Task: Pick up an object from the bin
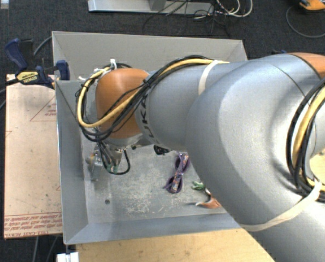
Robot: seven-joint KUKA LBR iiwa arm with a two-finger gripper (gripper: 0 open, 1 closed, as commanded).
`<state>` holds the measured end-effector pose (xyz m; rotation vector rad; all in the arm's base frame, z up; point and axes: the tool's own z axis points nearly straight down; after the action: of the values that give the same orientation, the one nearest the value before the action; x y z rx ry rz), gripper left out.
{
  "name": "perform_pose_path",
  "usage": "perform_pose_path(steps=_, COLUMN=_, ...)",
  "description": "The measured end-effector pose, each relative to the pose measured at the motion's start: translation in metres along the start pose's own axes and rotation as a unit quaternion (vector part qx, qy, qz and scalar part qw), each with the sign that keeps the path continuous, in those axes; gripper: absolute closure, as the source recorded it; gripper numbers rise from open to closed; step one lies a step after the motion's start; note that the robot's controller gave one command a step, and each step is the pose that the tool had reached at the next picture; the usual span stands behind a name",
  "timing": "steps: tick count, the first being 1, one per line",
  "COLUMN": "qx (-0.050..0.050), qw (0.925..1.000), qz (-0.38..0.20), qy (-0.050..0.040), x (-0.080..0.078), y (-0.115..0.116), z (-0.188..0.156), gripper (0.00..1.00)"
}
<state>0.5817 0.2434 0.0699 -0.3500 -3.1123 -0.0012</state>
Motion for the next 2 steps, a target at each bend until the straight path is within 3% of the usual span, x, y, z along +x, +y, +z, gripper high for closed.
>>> perform_pose_path(steps=2, qx=0.0, qw=1.0, qz=0.0, qy=0.0008, x=0.0006, y=-0.0005, z=-0.0024, gripper=1.0)
